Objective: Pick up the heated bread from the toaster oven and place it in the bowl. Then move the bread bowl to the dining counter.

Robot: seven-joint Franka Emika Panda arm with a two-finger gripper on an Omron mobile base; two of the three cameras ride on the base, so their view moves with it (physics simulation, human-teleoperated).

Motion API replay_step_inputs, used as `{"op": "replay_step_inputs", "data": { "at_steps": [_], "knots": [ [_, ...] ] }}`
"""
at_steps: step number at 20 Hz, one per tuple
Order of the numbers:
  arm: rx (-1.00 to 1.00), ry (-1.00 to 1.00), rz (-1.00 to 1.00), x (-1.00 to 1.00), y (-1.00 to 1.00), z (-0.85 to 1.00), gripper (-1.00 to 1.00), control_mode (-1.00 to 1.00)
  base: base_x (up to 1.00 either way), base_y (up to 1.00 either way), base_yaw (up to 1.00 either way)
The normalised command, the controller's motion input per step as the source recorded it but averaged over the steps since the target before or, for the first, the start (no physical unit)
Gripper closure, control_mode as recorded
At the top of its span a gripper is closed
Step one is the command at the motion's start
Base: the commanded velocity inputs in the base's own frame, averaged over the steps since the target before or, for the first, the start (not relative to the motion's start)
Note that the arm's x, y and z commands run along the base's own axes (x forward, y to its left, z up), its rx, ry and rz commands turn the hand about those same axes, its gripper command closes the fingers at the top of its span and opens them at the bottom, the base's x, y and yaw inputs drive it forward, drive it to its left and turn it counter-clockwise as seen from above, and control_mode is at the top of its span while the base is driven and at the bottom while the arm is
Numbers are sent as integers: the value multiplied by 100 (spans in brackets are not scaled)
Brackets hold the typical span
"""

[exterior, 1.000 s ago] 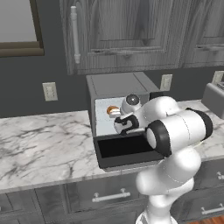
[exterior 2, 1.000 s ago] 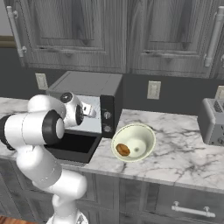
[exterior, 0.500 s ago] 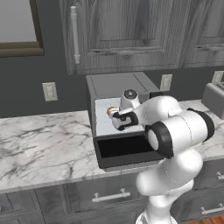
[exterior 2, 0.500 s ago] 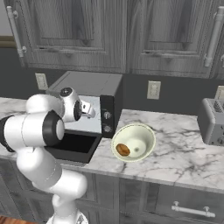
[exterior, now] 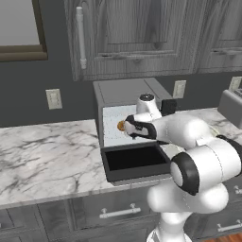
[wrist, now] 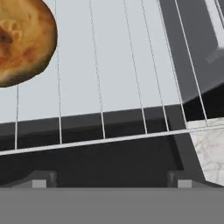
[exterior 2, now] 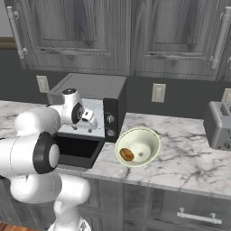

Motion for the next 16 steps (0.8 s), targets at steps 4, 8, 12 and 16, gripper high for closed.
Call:
{"op": "replay_step_inputs", "data": {
  "at_steps": [4,8,12,16],
  "knots": [
    [0,16,-2,-100,-31,-23,-100,-100,0,0,0],
    [0,18,0,-100,-31,-27,-100,-100,0,0,0],
    [7,-2,0,-98,-18,16,-100,-100,0,0,0],
    [2,-37,0,-14,20,100,-100,-100,0,0,0]
  ]
}}
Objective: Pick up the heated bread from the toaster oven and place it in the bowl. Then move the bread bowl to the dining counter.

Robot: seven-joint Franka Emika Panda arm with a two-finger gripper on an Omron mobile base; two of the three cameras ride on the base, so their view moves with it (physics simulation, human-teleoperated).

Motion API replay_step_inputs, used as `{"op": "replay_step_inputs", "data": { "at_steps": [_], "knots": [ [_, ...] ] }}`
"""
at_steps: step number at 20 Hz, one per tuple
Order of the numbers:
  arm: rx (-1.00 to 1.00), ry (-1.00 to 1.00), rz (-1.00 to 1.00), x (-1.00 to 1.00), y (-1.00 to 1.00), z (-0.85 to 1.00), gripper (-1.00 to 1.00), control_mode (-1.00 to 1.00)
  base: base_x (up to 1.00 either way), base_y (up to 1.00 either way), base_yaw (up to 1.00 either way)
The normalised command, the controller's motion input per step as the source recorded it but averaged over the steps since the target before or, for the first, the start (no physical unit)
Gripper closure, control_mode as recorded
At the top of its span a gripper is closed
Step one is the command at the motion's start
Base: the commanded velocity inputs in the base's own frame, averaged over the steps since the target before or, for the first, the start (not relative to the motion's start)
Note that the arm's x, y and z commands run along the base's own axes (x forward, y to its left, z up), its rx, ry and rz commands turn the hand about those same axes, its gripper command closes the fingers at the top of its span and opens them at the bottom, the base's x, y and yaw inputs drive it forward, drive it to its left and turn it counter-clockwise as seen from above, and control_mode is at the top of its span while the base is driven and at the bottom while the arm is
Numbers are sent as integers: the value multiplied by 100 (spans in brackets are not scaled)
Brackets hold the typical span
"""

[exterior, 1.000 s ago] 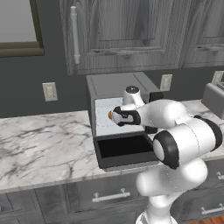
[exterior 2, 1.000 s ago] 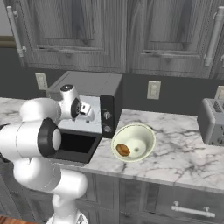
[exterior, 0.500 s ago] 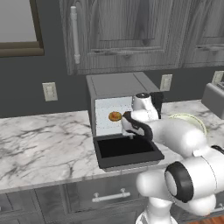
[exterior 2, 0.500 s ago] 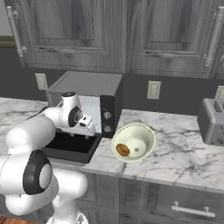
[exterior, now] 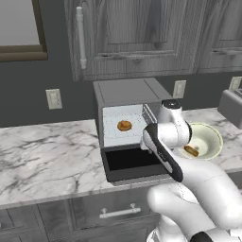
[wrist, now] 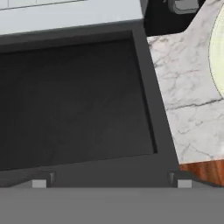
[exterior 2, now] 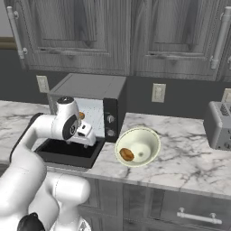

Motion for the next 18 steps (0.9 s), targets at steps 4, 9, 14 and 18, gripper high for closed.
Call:
{"op": "replay_step_inputs", "data": {
  "at_steps": [4,9,14,18],
  "knots": [
    [0,-44,0,12,49,87,-100,-100,0,0,0],
    [0,-35,3,36,53,61,-100,-100,0,0,0],
    [-3,-7,2,51,31,18,-100,-100,0,0,0],
    [-1,0,0,70,26,0,-100,-100,0,0,0]
  ]
}}
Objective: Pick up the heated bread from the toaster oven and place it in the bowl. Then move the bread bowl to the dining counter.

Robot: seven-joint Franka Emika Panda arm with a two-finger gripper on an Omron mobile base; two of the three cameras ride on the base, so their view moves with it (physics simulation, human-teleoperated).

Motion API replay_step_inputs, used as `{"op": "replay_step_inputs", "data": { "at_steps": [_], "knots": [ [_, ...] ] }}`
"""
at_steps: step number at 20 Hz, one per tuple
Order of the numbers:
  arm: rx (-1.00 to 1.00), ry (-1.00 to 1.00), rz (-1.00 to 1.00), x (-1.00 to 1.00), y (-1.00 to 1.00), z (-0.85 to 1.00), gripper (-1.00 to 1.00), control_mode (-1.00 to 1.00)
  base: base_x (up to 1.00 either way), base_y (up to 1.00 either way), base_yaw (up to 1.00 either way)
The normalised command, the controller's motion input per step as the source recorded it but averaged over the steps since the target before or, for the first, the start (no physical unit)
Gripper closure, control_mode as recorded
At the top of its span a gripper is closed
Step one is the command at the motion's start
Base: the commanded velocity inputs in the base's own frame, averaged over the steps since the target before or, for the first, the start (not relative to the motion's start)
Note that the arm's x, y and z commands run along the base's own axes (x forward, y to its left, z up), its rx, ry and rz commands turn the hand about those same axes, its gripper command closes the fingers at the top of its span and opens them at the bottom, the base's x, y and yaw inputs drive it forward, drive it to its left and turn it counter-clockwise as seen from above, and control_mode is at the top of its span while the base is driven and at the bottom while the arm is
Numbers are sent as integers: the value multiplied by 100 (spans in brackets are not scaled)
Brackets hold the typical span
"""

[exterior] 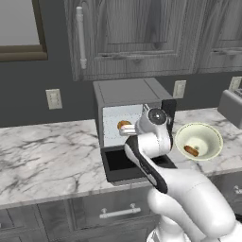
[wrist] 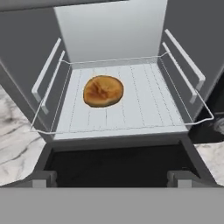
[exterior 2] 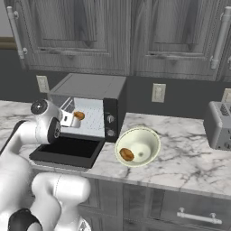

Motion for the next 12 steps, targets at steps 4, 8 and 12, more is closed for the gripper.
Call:
{"op": "replay_step_inputs", "data": {
  "at_steps": [4,8,12],
  "knots": [
    [0,1,0,68,11,0,-100,-100,0,0,0],
    [0,8,0,61,5,0,-100,-100,0,0,0],
    [-3,11,0,52,5,-11,-100,-100,0,0,0]
  ]
}}
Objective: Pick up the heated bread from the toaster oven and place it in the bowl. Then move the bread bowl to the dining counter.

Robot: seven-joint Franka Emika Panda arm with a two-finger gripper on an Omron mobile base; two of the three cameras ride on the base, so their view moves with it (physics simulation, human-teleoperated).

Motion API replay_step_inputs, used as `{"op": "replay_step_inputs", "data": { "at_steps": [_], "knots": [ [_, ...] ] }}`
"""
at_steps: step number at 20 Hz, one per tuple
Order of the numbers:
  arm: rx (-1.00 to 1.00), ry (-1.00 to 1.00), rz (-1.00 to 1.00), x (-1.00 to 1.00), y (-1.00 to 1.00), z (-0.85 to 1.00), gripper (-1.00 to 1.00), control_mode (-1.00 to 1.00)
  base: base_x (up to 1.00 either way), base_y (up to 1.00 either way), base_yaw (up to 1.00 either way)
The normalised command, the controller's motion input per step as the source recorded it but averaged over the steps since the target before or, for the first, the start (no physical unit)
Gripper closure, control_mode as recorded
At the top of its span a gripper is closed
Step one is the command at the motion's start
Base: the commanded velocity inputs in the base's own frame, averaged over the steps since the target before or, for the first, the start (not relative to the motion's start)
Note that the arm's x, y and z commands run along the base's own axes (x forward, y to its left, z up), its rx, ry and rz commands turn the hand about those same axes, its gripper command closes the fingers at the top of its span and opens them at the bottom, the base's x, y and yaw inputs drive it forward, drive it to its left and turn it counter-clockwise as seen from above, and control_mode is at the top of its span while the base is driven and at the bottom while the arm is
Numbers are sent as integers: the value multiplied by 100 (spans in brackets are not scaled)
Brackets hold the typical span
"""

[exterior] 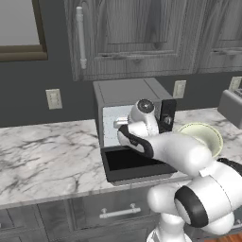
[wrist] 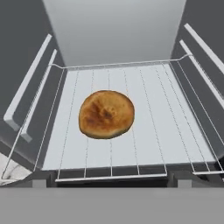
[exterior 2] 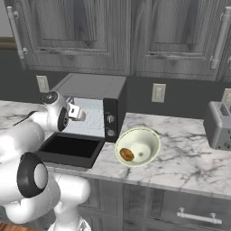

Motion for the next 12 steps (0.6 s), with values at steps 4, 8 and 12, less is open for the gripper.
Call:
{"op": "replay_step_inputs", "data": {
  "at_steps": [4,8,12],
  "knots": [
    [-2,2,0,36,16,-46,-100,-100,0,0,0],
    [0,0,0,34,8,-21,-100,-100,0,0,0],
    [0,0,0,29,0,-31,-100,-100,0,0,0]
  ]
}}
